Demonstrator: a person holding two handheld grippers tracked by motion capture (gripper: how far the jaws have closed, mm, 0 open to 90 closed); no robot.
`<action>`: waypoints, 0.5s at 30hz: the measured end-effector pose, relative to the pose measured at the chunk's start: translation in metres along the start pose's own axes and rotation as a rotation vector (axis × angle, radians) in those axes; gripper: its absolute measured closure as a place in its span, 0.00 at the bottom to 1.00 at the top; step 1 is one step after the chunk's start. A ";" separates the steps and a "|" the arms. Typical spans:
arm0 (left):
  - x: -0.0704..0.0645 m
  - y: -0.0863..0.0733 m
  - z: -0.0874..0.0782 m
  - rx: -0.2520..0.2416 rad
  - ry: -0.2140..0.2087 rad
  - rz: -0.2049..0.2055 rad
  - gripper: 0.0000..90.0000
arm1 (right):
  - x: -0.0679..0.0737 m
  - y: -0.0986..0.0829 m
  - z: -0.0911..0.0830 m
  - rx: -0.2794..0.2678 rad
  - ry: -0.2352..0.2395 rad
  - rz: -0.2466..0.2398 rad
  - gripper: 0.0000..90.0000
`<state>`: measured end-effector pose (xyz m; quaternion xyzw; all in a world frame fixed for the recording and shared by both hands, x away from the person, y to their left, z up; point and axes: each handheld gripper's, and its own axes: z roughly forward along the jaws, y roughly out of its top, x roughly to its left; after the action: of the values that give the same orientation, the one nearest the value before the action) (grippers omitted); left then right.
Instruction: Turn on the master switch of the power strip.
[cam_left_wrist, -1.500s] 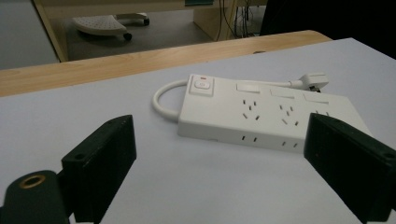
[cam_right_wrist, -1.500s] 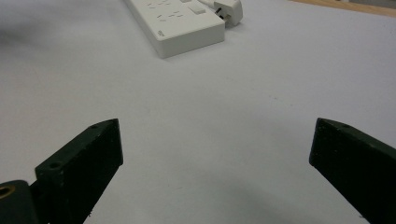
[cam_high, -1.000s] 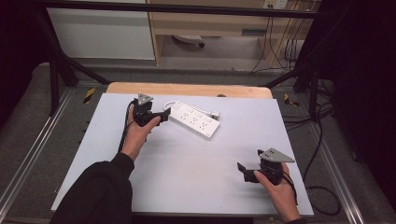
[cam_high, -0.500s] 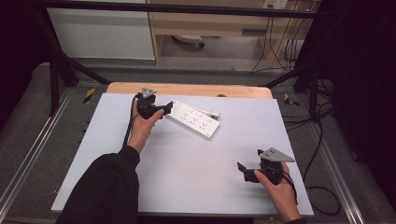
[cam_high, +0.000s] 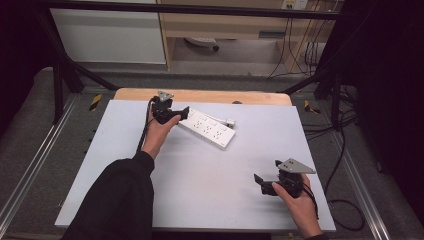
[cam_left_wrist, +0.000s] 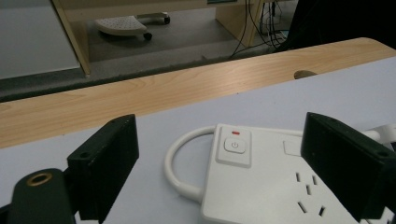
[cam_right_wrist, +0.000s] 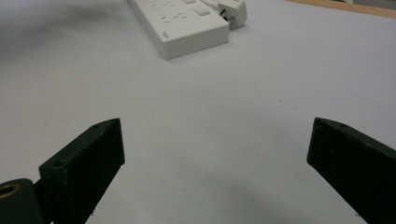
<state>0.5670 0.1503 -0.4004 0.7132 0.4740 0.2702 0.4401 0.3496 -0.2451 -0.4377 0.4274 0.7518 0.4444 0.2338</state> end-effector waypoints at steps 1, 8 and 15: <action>-0.001 0.001 0.001 -0.002 -0.001 -0.002 0.13 | 0.000 0.000 0.000 0.000 0.001 0.002 0.05; 0.000 0.003 0.005 -0.009 0.001 -0.011 0.14 | 0.000 0.000 -0.001 -0.001 0.004 0.008 0.05; 0.003 0.003 0.008 -0.008 0.006 -0.017 0.28 | 0.001 0.000 0.000 0.003 0.002 -0.004 0.05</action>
<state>0.5756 0.1491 -0.4016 0.7064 0.4802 0.2706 0.4440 0.3491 -0.2448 -0.4373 0.4258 0.7535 0.4433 0.2332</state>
